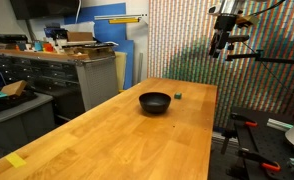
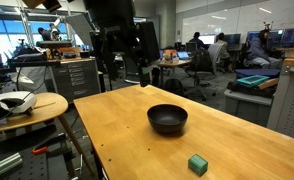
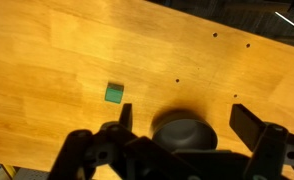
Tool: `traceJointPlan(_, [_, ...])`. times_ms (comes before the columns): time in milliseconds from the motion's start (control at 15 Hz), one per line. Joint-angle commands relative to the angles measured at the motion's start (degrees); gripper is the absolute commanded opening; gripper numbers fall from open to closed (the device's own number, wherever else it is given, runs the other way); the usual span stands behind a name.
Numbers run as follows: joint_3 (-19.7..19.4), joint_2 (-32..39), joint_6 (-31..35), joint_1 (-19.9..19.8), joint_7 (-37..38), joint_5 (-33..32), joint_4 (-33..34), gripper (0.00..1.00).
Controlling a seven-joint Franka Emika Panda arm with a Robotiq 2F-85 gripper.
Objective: Put the green block inside the black bowl
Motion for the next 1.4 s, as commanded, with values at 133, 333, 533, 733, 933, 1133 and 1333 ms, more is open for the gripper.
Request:
traceJointPlan(133, [1.3, 1.1, 1.0, -0.6, -0.9, 1.4, 0.1, 1.0])
traceJointPlan(333, [1.4, 3.1, 2.0, 0.3, -1.2, 2.5, 0.9, 1.0])
traceJointPlan(533, [1.8, 6.8, 4.0, 1.2, -0.5, 4.0, 2.1, 1.0])
traceJointPlan(733, [1.9, 11.6, 7.0, 2.5, -0.9, 6.5, 3.5, 1.0])
traceJointPlan(933, [1.6, 17.4, 11.1, 3.7, -2.2, 9.7, 5.3, 1.0])
traceJointPlan(1133, [1.8, 22.6, 14.2, 3.9, -3.8, 13.0, 7.3, 1.0])
traceJointPlan(1333, [2.5, 28.2, 16.9, 3.1, -5.6, 16.0, 9.7, 1.0])
